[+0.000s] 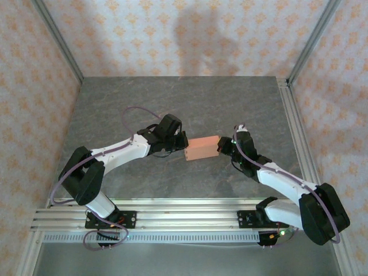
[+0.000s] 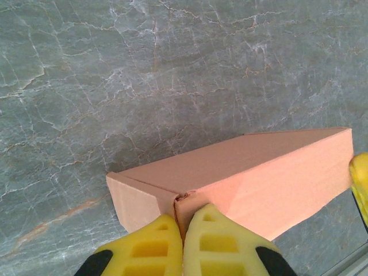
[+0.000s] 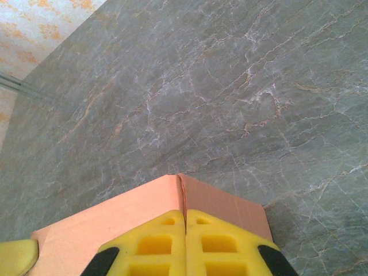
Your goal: Fold the paper box
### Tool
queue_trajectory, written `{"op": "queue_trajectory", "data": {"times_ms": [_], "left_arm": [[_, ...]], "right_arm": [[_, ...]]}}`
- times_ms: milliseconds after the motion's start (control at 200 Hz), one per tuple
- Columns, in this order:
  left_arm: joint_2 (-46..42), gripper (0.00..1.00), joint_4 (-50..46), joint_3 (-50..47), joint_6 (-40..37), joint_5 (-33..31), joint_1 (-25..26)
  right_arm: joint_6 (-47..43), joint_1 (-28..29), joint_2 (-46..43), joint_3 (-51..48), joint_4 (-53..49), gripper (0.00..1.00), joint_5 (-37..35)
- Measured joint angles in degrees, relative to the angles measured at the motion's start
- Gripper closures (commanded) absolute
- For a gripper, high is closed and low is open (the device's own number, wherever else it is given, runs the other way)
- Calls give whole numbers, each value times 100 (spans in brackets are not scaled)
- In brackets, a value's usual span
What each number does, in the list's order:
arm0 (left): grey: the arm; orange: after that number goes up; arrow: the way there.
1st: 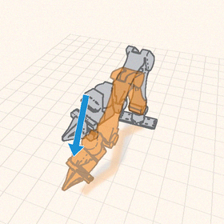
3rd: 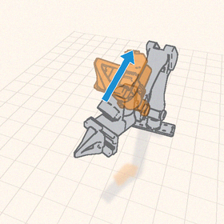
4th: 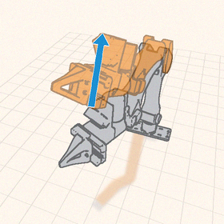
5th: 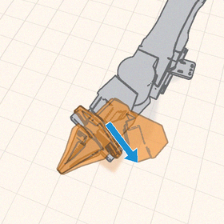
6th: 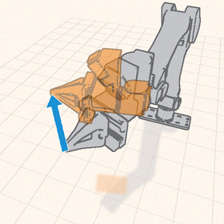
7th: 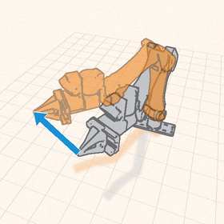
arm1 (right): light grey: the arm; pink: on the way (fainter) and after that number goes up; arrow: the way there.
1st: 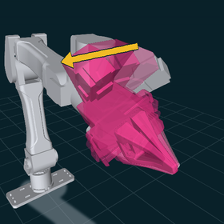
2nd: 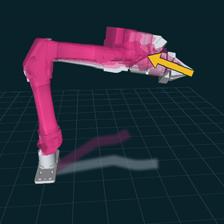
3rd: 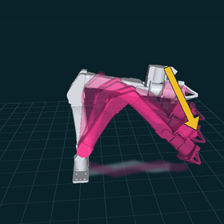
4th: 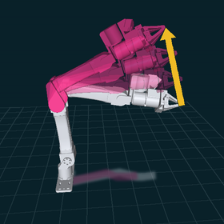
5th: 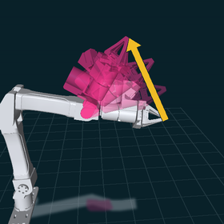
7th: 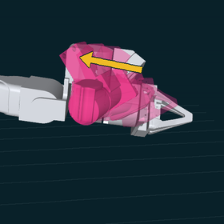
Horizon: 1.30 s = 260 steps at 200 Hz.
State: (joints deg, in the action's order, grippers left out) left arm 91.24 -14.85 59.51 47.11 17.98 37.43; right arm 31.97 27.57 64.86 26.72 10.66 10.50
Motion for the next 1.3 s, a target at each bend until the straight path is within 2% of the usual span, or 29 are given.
{"op": "queue_trajectory", "data": {"times_ms": [95, 190, 270, 310, 365, 465, 556, 661, 746, 781, 866, 921, 1031, 1196, 1301], "left_arm": [[0, 100, 4, 0, 0, 0, 0], [0, 76, 2, 0, 0, -2, 0], [2, 63, -7, 0, 13, 4, 2], [2, 61, -28, -7, 7, -7, 7], [-2, 62, -33, -42, 42, -15, 4], [-24, 84, 50, -76, 42, 15, 7], [-39, 93, 109, -114, 76, 28, 7], [-52, 100, 269, -201, 122, 85, -9], [-74, 98, 367, -256, 151, 94, -11], [-81, 92, 378, -262, 149, 94, -9], [-87, 62, 376, -254, 138, 90, -9], [-74, 49, 297, -203, 76, 81, -4], [-20, 34, -175, 17, -31, -57, -9], [9, 1, -855, 411, -402, -197, -4], [9, 0, -1073, 710, -754, -214, -4]], "right_arm": [[-2, 0, 0, 0, 0, 100, 4], [-4, 0, 0, 2, 0, 100, 4], [-4, 0, 0, 2, -2, 100, 2], [-4, 0, 2, 2, -4, 100, 0], [-7, 0, 2, 2, -4, 100, 0], [-4, 0, 2, 2, -2, 100, 0], [-2, 0, 4, 2, 11, 100, -2], [-2, -4, 20, 2, 37, 100, -20], [-4, -11, 24, 2, 39, 100, -22], [-4, -15, 24, 11, 33, 100, -15], [-24, -17, 35, 68, -44, 99, -2], [-48, -26, 55, 142, -153, 93, 9], [-120, -26, 114, 302, -354, 85, 28], [-199, -24, 197, 643, -581, 65, 140], [-227, -24, 197, 839, -660, 48, 155]]}}
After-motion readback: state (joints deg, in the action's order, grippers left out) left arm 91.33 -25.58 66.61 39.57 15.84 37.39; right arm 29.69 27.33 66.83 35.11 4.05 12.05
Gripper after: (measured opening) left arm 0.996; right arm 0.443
